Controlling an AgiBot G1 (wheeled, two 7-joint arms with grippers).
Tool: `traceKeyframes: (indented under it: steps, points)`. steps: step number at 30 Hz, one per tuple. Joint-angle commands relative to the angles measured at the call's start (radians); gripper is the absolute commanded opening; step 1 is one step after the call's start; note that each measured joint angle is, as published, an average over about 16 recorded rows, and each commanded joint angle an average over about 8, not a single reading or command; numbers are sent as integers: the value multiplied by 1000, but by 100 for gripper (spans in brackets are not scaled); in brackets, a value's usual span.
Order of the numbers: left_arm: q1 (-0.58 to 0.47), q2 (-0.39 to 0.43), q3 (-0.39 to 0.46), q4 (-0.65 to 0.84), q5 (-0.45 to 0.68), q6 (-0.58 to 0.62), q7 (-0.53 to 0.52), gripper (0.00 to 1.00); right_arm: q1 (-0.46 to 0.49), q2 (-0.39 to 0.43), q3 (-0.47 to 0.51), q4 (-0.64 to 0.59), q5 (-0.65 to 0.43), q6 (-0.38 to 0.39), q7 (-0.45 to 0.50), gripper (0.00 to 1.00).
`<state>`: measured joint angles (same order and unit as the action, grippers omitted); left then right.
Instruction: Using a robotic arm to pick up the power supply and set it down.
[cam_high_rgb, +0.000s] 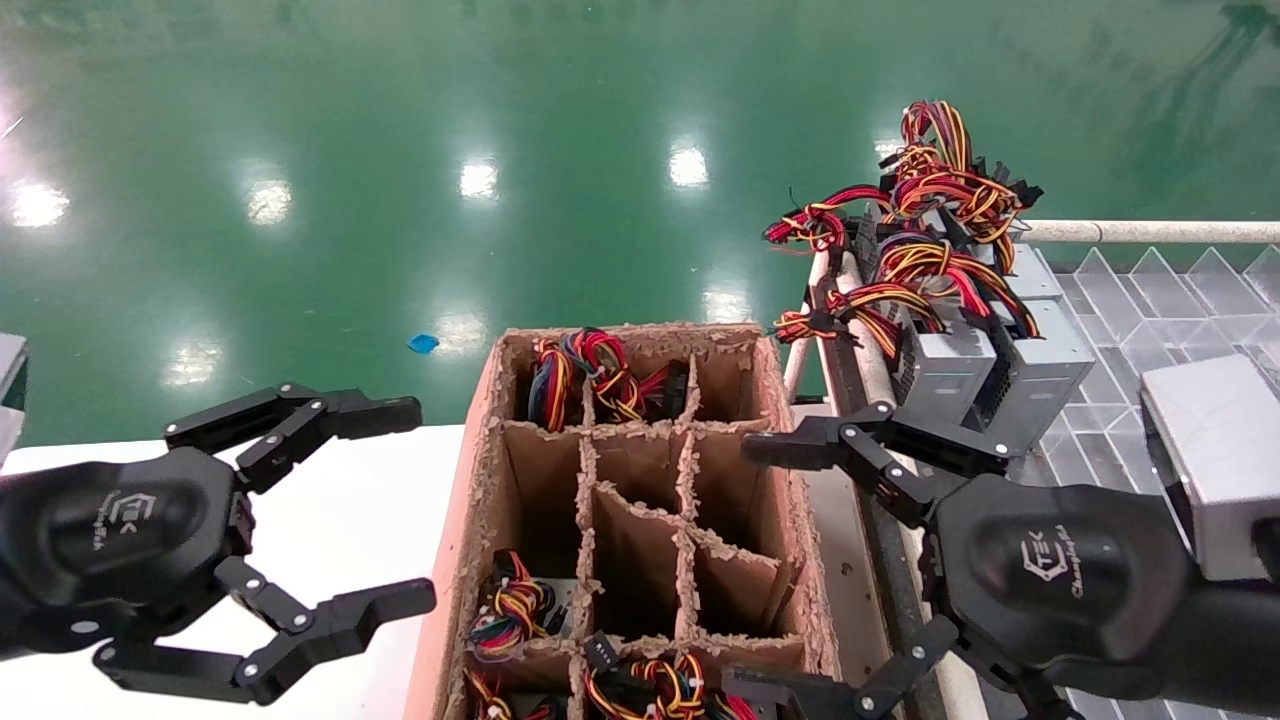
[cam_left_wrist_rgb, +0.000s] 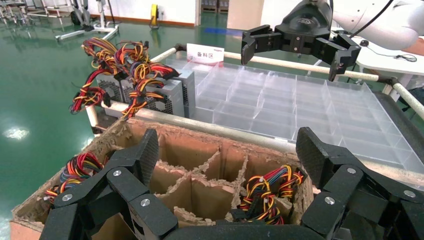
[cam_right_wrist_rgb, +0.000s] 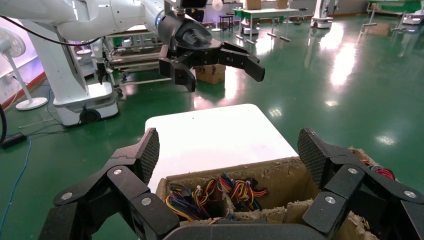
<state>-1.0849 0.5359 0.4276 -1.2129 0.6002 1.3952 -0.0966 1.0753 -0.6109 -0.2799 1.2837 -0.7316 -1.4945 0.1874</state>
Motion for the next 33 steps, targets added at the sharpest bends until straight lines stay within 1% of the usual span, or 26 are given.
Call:
traceKeyframes:
  steps: [1, 33]
  points:
    - [0, 0, 0, 0, 0, 0, 0, 100, 0, 0, 0, 0, 0, 0, 0, 100]
    - [0, 0, 0, 0, 0, 0, 0, 100, 0, 0, 0, 0, 0, 0, 0, 100]
